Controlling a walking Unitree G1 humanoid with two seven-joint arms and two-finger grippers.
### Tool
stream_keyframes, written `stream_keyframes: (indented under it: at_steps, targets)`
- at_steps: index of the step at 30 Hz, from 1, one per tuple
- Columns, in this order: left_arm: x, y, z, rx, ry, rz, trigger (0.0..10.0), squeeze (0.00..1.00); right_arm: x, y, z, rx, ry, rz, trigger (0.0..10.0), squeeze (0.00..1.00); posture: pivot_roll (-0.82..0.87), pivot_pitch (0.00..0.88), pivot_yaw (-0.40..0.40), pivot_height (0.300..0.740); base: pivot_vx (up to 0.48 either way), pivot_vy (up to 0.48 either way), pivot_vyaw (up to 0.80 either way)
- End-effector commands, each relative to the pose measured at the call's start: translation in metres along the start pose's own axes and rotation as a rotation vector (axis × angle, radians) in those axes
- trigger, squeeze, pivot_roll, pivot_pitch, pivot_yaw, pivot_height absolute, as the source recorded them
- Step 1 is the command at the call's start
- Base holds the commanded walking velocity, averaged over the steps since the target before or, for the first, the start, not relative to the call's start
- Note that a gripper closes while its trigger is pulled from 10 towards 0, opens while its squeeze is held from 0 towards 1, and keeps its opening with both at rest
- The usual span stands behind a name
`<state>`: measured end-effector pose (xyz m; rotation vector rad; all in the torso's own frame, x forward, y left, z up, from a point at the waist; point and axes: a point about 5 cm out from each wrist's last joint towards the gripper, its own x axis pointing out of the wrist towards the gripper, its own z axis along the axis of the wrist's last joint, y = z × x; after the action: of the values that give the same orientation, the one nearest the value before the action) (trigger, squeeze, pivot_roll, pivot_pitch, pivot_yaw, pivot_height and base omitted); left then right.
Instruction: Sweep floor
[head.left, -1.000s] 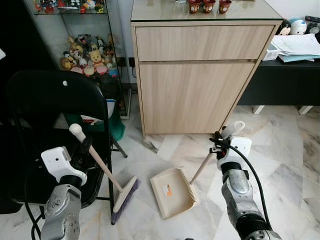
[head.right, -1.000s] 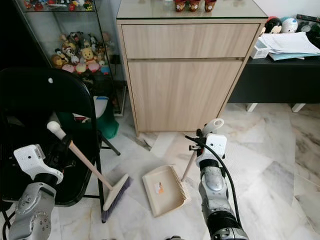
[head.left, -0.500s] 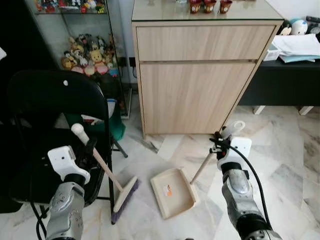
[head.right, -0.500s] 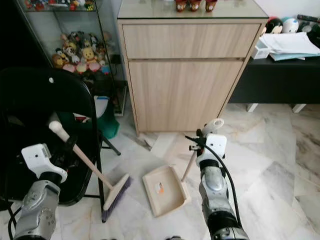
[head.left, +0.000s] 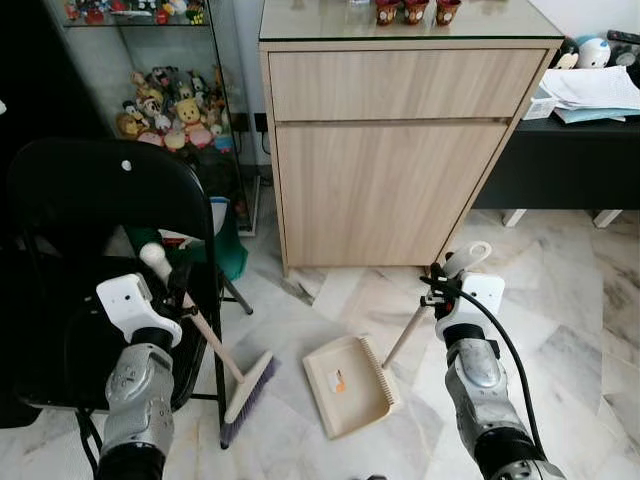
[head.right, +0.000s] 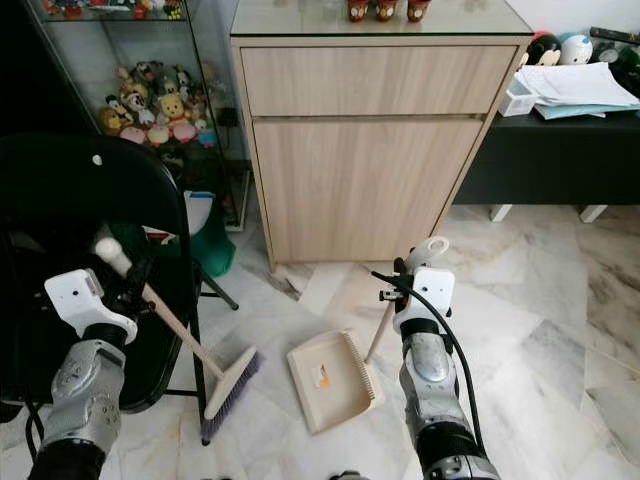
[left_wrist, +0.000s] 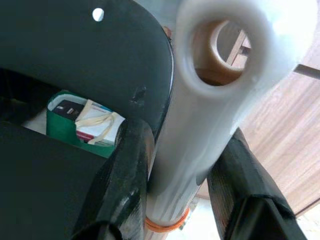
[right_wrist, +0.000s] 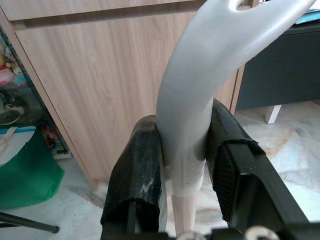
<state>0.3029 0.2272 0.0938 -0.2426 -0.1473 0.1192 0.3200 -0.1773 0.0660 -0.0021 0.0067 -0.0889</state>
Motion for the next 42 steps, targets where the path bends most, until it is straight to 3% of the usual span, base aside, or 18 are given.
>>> stream_keyframes:
  at_steps: [1, 2, 3, 4, 16, 19, 24, 30, 35, 37, 42]
  targets:
    - [0.000, 0.004, -0.003, 0.022, 0.010, 0.013, 10.0, 1.00, 0.001, -0.001, 0.005, -0.001, -0.025, -0.001, 10.0, 0.00, -0.09, 0.164, -0.032, 0.740, 0.000, 0.000, 0.00]
    - [0.000, 0.004, -0.003, 0.022, 0.009, 0.016, 10.0, 1.00, 0.001, -0.001, 0.005, -0.001, -0.025, -0.001, 10.0, 0.00, -0.09, 0.164, -0.033, 0.740, 0.000, 0.000, 0.00]
    - [0.001, 0.003, -0.003, 0.023, 0.008, 0.016, 10.0, 0.78, 0.001, -0.002, 0.005, -0.001, -0.024, -0.001, 10.0, 0.00, -0.09, 0.164, -0.033, 0.740, 0.000, 0.000, 0.00]
    - [0.001, 0.003, -0.004, 0.034, 0.010, 0.007, 10.0, 0.00, 0.001, -0.002, 0.005, 0.000, -0.025, -0.002, 10.0, 0.00, -0.09, 0.163, -0.034, 0.740, 0.000, 0.000, 0.00]
    - [0.002, 0.008, -0.003, 0.026, -0.005, 0.014, 10.0, 0.00, 0.001, -0.002, 0.005, 0.000, -0.025, -0.003, 10.0, 0.00, -0.09, 0.164, -0.032, 0.740, 0.000, 0.000, 0.00]
    - [-0.001, 0.013, -0.001, 0.020, -0.003, 0.002, 10.0, 0.00, 0.002, -0.001, 0.006, 0.001, -0.027, -0.001, 10.0, 0.00, -0.09, 0.164, -0.032, 0.740, 0.000, 0.000, 0.00]
    - [-0.010, 0.016, 0.002, 0.082, 0.005, -0.082, 10.0, 0.00, 0.002, -0.002, 0.005, 0.000, -0.021, 0.000, 10.0, 0.00, -0.07, 0.161, -0.031, 0.740, 0.000, 0.000, 0.00]
    - [-0.023, 0.027, 0.006, 0.115, 0.013, -0.103, 10.0, 0.00, 0.002, 0.000, 0.004, 0.000, -0.020, 0.007, 10.0, 0.00, -0.07, 0.157, -0.036, 0.740, 0.000, 0.000, 0.00]
    - [-0.028, 0.027, 0.005, 0.141, 0.033, -0.127, 10.0, 0.00, 0.003, 0.001, 0.005, 0.001, -0.019, 0.014, 10.0, 0.00, -0.06, 0.149, -0.039, 0.740, 0.000, 0.000, 0.00]
    - [-0.033, 0.019, -0.003, 0.187, 0.084, -0.209, 10.0, 0.00, 0.004, 0.002, 0.007, 0.002, -0.022, 0.018, 10.0, 0.00, -0.06, 0.143, -0.039, 0.740, 0.000, 0.000, 0.00]
    - [-0.035, 0.014, -0.006, 0.209, 0.111, -0.253, 10.0, 0.00, 0.005, 0.002, 0.007, 0.001, -0.023, 0.019, 10.0, 0.00, -0.06, 0.143, -0.039, 0.740, 0.000, 0.000, 0.00]
